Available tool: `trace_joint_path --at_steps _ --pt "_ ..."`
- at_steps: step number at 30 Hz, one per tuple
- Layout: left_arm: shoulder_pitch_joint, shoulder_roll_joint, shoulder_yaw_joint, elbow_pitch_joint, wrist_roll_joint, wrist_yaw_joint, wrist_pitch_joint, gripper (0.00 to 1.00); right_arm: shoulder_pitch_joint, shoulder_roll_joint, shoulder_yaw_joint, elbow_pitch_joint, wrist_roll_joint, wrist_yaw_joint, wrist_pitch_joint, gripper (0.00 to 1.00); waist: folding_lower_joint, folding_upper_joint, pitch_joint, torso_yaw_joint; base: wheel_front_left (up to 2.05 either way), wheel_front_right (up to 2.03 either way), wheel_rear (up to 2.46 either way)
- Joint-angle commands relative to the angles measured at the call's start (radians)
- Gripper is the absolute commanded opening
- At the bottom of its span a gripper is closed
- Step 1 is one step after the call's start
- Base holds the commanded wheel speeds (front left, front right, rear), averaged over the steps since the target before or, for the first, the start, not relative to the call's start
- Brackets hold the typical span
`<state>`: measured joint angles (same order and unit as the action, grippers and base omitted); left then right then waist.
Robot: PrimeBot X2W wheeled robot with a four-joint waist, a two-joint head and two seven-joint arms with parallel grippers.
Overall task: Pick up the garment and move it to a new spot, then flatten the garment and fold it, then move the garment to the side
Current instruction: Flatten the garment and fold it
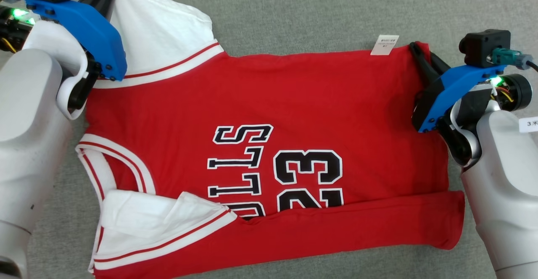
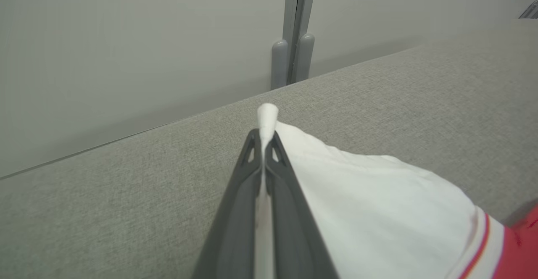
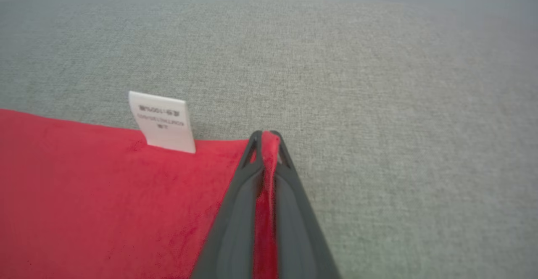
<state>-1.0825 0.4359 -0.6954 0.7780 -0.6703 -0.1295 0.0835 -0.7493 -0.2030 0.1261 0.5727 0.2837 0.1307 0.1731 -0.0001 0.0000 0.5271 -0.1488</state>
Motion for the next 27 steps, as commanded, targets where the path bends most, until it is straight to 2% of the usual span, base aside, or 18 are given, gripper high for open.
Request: trace_joint_path --at_steps 1,7,12,17,27 --pt "0.011 0.004 -0.003 -0.007 -0.008 -0.001 -0.02 0.0 0.0 -0.004 -0.003 0.007 -0.002 0.0 -0.023 0.0 0.0001 0.0 -0.012 0.001 0.0 0.0 0.0" --pt "0.091 0.013 0.007 -0.072 -0.026 0.002 -0.109 0.0 0.053 -0.016 -0.008 0.022 0.002 0.0 -0.133 0.0 0.0001 0.0 -0.075 0.018 0.0 0.0 0.0" --pt "0.206 0.033 0.013 -0.192 -0.042 0.031 -0.157 0.0 0.114 -0.032 -0.005 0.007 0.008 0.0 -0.201 0.0 0.0001 0.0 -0.126 0.038 0.0 0.0 0.0" --pt "0.35 0.071 0.021 -0.35 -0.062 0.084 -0.18 0.0 0.187 -0.047 -0.002 -0.028 0.018 0.0 -0.241 0.0 0.0001 0.0 -0.166 0.054 0.0 0.0 0.0" --pt "0.631 0.14 0.031 -0.649 -0.095 0.232 -0.203 0.0 0.302 -0.061 -0.011 -0.061 0.049 0.0 -0.277 0.0 0.0001 0.0 -0.213 0.077 0.0 0.0 0.0"
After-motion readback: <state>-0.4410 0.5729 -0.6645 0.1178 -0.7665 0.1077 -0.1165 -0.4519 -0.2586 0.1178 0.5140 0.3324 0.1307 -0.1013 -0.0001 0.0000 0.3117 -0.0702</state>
